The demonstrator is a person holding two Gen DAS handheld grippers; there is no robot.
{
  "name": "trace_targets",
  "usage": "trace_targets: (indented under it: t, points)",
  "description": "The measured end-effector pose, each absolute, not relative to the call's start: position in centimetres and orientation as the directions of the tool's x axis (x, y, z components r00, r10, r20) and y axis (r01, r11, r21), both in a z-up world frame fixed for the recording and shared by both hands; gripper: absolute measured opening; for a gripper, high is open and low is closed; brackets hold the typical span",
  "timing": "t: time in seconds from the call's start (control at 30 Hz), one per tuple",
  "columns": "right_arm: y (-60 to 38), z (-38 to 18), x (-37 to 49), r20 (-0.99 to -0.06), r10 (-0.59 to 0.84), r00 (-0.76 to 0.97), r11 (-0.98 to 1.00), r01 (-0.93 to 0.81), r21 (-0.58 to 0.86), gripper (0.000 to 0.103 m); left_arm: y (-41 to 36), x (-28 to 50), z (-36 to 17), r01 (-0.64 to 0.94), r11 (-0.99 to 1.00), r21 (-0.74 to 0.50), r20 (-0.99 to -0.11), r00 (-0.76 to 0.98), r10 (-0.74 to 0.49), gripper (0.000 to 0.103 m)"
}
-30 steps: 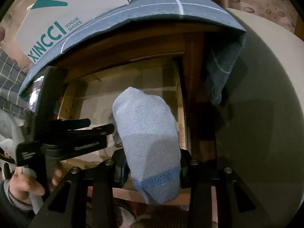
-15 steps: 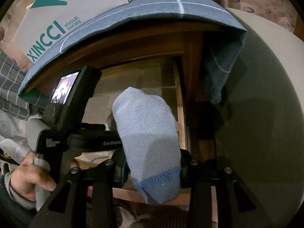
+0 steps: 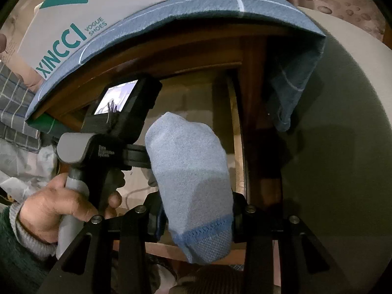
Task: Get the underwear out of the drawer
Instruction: 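Lower the left gripper and grasp the grey underwear while the right holds the light blue underwear, then lift the grey underwear out of the drawer toward the white box with the left gripper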
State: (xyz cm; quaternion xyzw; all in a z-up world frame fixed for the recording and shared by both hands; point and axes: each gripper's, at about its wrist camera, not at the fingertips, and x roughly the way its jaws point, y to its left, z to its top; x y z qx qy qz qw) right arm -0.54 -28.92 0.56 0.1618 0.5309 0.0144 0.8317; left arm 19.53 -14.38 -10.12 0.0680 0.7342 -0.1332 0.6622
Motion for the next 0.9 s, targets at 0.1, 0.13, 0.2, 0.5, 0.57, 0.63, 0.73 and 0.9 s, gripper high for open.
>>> trace_targets:
  t: [0.1,0.13,0.2,0.5,0.57,0.63,0.73,0.9]
  points:
    - [-28.8,0.5,-0.4,-0.879,0.197,0.434,0.948,0.145,0.284,0.036,-13.6,19.7,-10.4,0.266,0.956,-0.121,-0.988,-0.128,-0.089,0.053]
    - [-28.7,0.5,-0.4,-0.88,0.197,0.433,0.948,0.144,0.283,0.036,-13.5,19.6,-10.4,0.273,0.955,-0.118,-0.988,-0.127,-0.086,0.051]
    - [-28.7,0.4,-0.3,-0.88,0.197,0.431,0.949,0.142,0.282,0.036,-13.4,19.1,-10.5,0.274,0.955,-0.112,-0.989,-0.127,-0.08,0.047]
    - [-28.1,0.5,-0.4,-0.885,0.193,0.423,0.954,0.13,0.27,0.036,-8.2,16.7,-10.8,0.224,0.969,-0.101,-0.99,-0.119,-0.076,0.038]
    - [-28.0,0.4,-0.4,-0.887,0.195,0.418,0.955,0.126,0.269,0.036,-7.4,16.3,-10.9,0.23,0.97,-0.08,-0.993,-0.106,-0.057,0.038]
    - [-27.8,0.4,-0.3,-0.889,0.195,0.415,0.956,0.122,0.267,0.036,-6.2,15.7,-11.0,0.224,0.971,-0.078,-0.993,-0.101,-0.057,0.037]
    - [-27.5,0.5,-0.3,-0.892,0.193,0.409,0.959,0.114,0.26,0.036,-5.4,15.6,-10.6,0.21,0.975,-0.077,-0.995,-0.084,-0.061,0.037]
    - [-27.2,0.4,-0.1,-0.898,0.187,0.399,0.963,0.104,0.247,0.036,-4.6,14.6,-9.6,0.223,0.973,-0.062,-0.997,-0.057,-0.051,0.036]
